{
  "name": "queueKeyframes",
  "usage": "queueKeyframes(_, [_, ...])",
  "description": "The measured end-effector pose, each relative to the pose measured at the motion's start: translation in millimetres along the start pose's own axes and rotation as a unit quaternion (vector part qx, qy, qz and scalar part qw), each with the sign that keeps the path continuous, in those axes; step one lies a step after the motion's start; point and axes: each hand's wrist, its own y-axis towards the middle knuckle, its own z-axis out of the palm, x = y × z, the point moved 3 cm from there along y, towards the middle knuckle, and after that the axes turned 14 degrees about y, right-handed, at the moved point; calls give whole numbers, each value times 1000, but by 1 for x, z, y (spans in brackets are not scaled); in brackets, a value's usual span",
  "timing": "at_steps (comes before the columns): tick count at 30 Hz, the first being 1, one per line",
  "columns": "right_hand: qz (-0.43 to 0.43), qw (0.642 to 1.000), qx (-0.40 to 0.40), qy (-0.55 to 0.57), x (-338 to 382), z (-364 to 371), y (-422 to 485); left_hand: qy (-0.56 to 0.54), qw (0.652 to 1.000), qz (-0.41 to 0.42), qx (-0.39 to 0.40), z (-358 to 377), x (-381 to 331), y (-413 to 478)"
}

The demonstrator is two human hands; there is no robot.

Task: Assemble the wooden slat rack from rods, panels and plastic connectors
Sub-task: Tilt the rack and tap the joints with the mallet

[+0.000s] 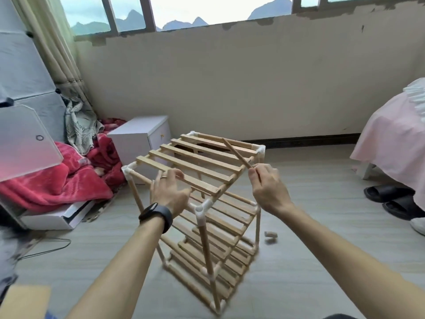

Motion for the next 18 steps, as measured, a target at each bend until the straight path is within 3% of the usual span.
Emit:
queueKeyframes(4, [-34, 994, 53, -92, 8, 22, 32, 101, 989, -72, 79, -15, -12, 0])
queueKeyframes(8, [-94, 982, 20, -165, 8, 21, 37, 187, 972, -2, 144, 7, -63, -28])
queueKeyframes(14, [-112, 979, 16, -167, 9, 13, 31, 258, 961, 88, 39, 11, -45, -22])
queueKeyframes(18, [-119, 981, 55, -144, 11, 27, 21, 295, 947, 128, 22, -1, 5, 0])
